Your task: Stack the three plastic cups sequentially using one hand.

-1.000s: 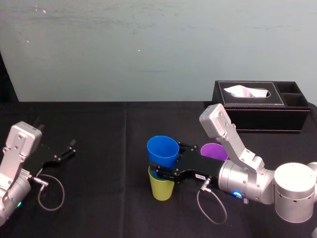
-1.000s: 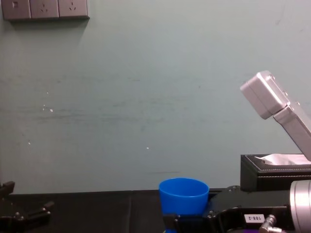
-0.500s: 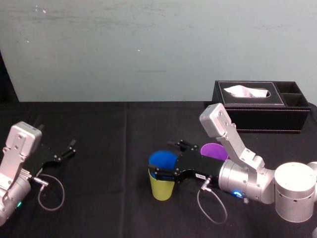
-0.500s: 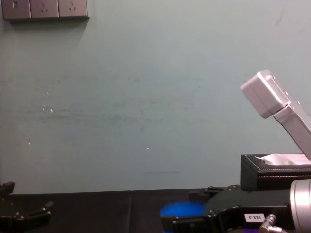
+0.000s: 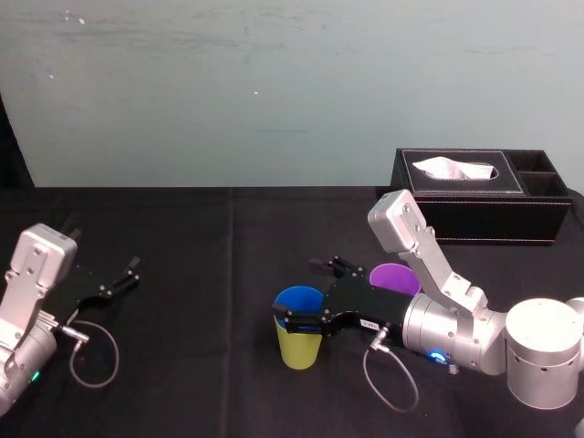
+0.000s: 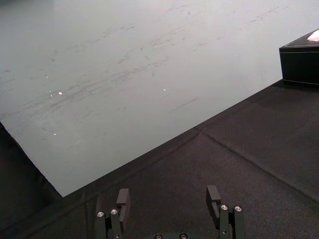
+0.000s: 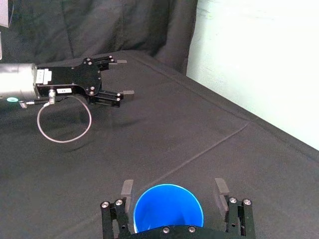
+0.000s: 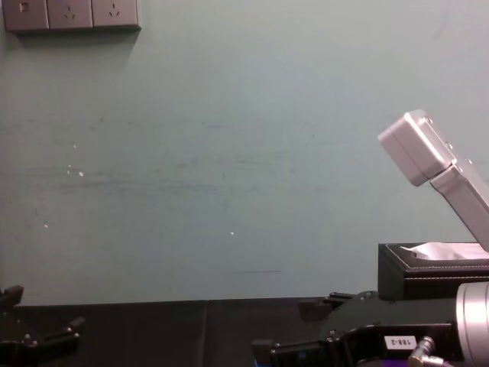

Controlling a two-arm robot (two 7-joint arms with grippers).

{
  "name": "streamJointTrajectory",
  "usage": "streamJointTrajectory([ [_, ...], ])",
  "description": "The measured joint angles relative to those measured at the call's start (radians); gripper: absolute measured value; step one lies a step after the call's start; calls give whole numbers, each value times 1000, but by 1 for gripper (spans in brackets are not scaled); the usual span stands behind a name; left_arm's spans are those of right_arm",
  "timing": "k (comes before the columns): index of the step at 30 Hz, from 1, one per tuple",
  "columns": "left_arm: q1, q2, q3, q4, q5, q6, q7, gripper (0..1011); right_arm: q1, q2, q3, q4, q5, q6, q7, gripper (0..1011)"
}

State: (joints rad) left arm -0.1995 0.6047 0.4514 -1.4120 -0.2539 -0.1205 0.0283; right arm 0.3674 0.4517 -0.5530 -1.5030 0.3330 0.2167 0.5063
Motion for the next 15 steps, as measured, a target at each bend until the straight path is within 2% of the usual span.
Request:
streamJointTrajectory([
  [4,0,0,0,0,0,0,0,1000,-1,0,2,0,2,-3,0,1002],
  [8,0,0,0,0,0,0,0,1000,-12,-2,22,-9,14,-26,-5,1002],
  [15,0,0,0,0,0,0,0,1000,-60,9,80,-63,33,-67,-51,1002],
])
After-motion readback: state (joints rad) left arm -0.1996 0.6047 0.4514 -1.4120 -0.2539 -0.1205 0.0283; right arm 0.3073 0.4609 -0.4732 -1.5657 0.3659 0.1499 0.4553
